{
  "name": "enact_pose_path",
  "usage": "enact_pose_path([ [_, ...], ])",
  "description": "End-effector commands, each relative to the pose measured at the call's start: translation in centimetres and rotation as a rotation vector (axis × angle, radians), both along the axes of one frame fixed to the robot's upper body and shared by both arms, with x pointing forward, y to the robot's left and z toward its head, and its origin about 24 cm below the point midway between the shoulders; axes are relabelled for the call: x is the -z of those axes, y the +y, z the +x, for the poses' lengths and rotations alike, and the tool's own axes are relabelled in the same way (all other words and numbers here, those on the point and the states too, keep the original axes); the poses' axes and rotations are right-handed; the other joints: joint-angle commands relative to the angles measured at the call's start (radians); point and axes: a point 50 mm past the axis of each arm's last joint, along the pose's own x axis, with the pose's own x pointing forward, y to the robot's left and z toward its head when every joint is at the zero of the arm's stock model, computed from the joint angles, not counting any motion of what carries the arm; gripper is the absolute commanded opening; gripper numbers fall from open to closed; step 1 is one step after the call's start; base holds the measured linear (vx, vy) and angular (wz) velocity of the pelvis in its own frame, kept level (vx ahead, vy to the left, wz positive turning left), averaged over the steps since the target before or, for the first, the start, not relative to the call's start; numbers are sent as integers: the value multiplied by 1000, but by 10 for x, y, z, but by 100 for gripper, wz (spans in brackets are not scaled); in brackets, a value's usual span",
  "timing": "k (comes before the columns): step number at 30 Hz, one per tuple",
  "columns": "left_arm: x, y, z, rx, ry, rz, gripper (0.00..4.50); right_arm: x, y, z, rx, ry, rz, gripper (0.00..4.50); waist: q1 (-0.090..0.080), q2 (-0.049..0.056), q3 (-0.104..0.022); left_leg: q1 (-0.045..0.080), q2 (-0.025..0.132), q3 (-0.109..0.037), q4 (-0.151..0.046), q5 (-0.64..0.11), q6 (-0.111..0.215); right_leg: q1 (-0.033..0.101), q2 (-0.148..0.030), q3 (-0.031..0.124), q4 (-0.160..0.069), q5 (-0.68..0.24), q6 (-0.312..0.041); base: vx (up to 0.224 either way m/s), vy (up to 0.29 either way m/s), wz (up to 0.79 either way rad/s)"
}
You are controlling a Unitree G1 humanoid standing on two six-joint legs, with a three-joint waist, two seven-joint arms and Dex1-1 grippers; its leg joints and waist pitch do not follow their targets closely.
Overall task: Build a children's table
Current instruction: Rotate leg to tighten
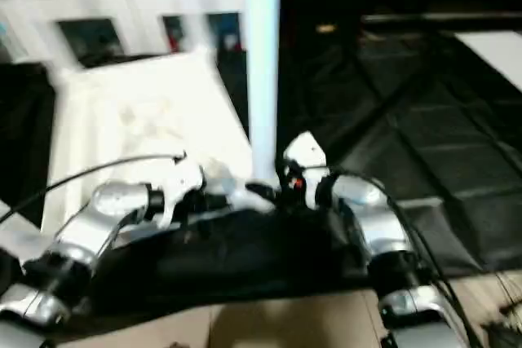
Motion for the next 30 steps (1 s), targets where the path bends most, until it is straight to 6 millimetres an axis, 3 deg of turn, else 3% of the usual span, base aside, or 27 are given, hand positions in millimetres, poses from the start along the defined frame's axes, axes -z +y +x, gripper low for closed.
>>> enact_pose_path([
  [1,0,-5,-5,45,21,-20,0,6,1,-7,-72,8,-47,398,-1,-14,-62,12,48,-18,-72,-208,81,41,-47,33,-65,-152,-252,0,0,0],
  [4,1,-4,-4,37,12,-5,0,9,1,-6,-69,5,-61,398,4,-17,-64,10,45,-17,-69,-180,84,43,-48,33,-61,-113,-257,0,0,0],
  [11,0,-4,-4,26,10,6,0,7,-1,-2,-41,5,-38,398,3,-15,-63,10,44,-18,-70,-190,78,45,-47,32,-64,-141,-251,0,0,0],
  [12,0,-4,-4,26,11,6,0,7,-1,-2,-39,6,-33,374,4,-14,-63,10,44,-18,-69,-188,78,45,-48,32,-63,-136,-252,0,0,0],
  [15,1,-3,-4,25,14,7,0,8,-3,-3,-42,11,-29,365,4,-14,-63,10,44,-18,-68,-186,81,46,-47,31,-63,-127,-254,0,0,0],
  [22,2,-3,-6,35,25,9,0,11,-3,-6,-40,31,2,290,5,-11,-66,9,43,-18,-66,-176,85,48,-46,30,-59,-101,-264,0,0,0],
  [30,4,-1,-8,37,35,21,0,16,0,-8,-48,44,-2,270,4,-11,-66,11,44,-18,-67,-183,82,48,-46,29,-60,-102,-267,0,0,0],
])
